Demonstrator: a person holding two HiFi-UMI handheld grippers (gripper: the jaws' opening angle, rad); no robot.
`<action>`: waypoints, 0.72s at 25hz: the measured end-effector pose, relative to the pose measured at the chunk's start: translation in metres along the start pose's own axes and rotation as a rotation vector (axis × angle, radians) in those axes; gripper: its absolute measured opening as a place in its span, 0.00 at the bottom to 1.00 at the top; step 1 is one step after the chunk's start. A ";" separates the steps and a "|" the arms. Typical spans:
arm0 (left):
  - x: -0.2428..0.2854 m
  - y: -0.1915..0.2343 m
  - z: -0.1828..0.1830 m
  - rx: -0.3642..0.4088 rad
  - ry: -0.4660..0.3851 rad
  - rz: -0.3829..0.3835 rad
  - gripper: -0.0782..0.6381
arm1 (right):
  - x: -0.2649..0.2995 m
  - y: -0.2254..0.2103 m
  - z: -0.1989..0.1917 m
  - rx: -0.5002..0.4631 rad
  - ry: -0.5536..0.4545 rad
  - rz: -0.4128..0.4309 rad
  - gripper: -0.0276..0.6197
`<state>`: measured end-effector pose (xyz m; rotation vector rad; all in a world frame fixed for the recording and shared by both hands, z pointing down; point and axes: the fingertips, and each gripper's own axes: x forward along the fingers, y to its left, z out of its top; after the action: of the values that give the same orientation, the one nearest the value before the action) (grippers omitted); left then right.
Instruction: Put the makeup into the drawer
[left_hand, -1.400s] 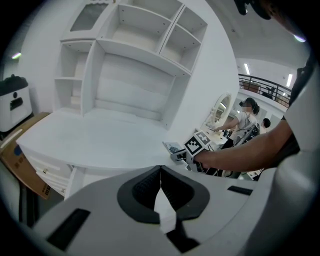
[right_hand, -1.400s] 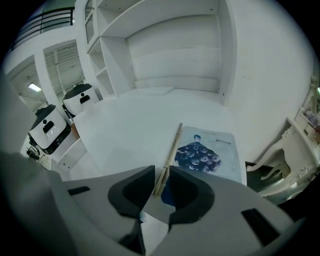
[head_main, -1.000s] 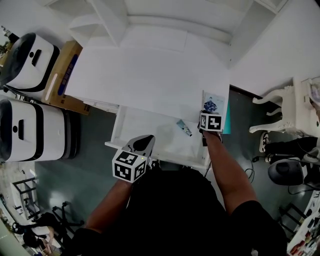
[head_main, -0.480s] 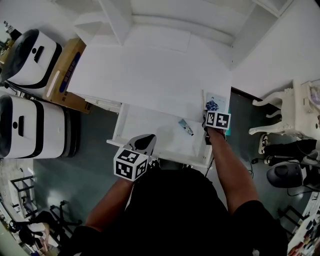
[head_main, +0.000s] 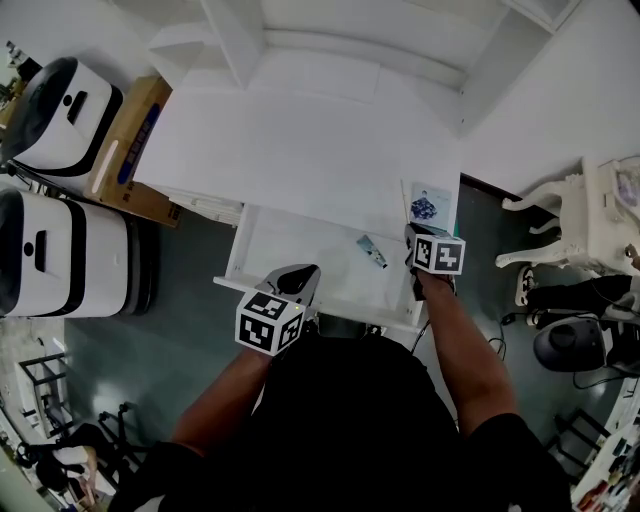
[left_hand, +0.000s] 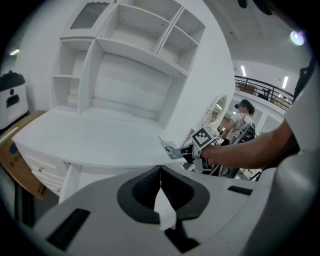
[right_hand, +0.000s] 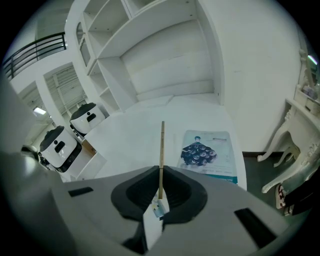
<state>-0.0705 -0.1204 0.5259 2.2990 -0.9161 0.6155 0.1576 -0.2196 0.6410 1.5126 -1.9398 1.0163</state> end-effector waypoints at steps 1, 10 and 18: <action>0.001 -0.001 0.000 0.003 0.002 -0.004 0.12 | -0.004 0.003 -0.001 -0.018 -0.006 0.004 0.11; 0.011 -0.005 0.002 0.038 0.021 -0.036 0.12 | -0.028 0.044 -0.028 -0.234 0.004 0.092 0.11; 0.014 -0.003 -0.002 0.029 0.033 -0.032 0.12 | -0.024 0.077 -0.085 -0.441 0.113 0.178 0.11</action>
<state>-0.0591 -0.1241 0.5347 2.3174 -0.8586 0.6556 0.0846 -0.1293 0.6549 1.0332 -2.0725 0.6637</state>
